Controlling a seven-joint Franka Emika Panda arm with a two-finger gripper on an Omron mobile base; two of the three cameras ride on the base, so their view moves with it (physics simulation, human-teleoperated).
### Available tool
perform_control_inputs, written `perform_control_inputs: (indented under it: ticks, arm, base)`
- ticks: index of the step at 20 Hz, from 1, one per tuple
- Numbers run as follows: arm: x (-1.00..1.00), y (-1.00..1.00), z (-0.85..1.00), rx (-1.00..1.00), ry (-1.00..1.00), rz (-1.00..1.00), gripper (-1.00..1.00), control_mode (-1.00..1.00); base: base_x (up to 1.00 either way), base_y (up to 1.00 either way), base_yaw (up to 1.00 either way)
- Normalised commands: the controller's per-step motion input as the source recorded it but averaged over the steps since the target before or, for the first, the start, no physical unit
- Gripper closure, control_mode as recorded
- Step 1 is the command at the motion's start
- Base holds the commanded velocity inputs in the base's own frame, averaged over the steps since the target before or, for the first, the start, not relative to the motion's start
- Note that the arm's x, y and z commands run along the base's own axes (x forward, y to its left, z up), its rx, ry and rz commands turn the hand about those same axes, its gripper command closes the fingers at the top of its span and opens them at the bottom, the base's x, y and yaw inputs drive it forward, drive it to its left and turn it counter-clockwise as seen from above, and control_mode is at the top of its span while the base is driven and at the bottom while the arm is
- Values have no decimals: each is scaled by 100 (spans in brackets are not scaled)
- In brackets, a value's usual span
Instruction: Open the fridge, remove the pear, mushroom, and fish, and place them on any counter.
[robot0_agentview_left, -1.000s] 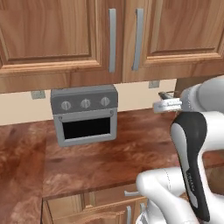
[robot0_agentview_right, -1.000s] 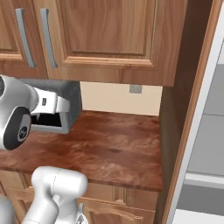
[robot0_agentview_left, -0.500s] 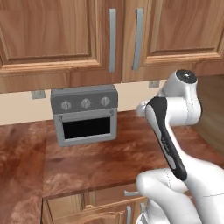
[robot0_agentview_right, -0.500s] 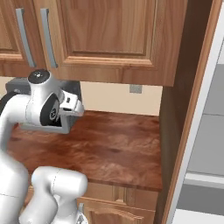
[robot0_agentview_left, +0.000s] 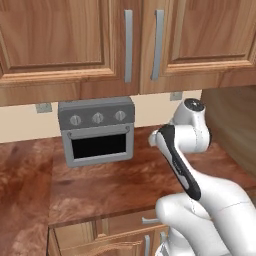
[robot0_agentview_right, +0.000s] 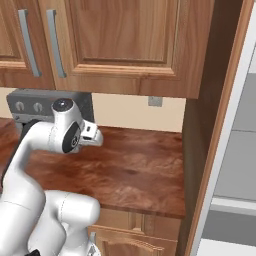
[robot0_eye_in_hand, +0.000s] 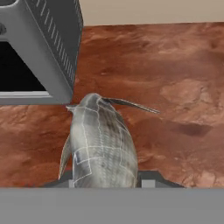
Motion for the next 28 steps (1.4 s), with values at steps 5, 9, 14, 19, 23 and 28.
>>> perform_control_inputs:
  ticks: [5,9,14,19,23,28]
  arm:
    - [31,0,-83,0,0,0,100,-100]
    - [25,0,-69,0,0,0,100,-100]
    - [33,0,-50,0,0,0,100,-100]
    - [37,0,-43,0,0,0,100,-100]
    - [2,0,-18,0,1,0,-100,-100]
    - [0,0,-10,0,1,0,-100,-100]
  base:
    - [0,0,0]
    - [0,0,0]
    - [0,0,0]
    - [0,0,0]
    - [0,0,0]
    - [0,0,0]
